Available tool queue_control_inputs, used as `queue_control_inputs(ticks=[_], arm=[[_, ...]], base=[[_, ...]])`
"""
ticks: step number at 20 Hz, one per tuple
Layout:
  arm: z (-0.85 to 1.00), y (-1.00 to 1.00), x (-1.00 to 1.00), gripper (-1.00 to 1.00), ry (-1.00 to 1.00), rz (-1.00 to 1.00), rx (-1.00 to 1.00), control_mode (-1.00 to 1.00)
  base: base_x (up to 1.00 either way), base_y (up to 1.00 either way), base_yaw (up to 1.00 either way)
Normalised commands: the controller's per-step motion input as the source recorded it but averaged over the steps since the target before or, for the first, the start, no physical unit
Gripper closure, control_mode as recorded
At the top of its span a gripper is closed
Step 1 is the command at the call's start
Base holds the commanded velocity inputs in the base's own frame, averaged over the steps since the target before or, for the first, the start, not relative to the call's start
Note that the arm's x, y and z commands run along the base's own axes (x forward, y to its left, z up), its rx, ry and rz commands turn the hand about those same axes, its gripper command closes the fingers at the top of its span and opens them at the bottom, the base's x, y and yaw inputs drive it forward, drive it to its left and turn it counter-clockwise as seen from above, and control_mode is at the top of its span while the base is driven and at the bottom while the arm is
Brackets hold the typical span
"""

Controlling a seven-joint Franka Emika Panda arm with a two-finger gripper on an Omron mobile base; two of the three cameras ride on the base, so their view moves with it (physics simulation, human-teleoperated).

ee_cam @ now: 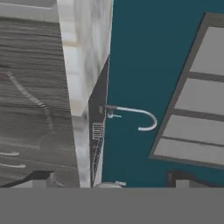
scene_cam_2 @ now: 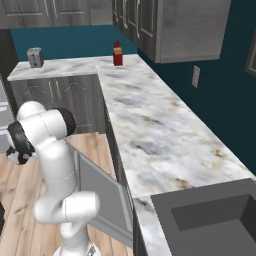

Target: Open the dishwasher door and pull out the top rack.

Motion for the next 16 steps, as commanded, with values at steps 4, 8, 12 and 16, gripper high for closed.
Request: queue_control_inputs(ticks=[4,8,12,16], arm=[[0.01,-0.29,0.0,-1.0,-0.07,0.3,0.06,-1.0],[0.0,-0.02,0.0,-1.0,-0.02,0.27,0.1,-1.0],[-0.03,0.0,0.05,-1.0,0.0,0.24,0.15,-1.0],[-0.09,-0.03,0.1,-1.0,-0.01,0.22,0.16,-1.0]], base=[[0.0,0.0,0.0],[0.0,0.0,0.0],[0.0,0.0,0.0],[0.0,0.0,0.0]])
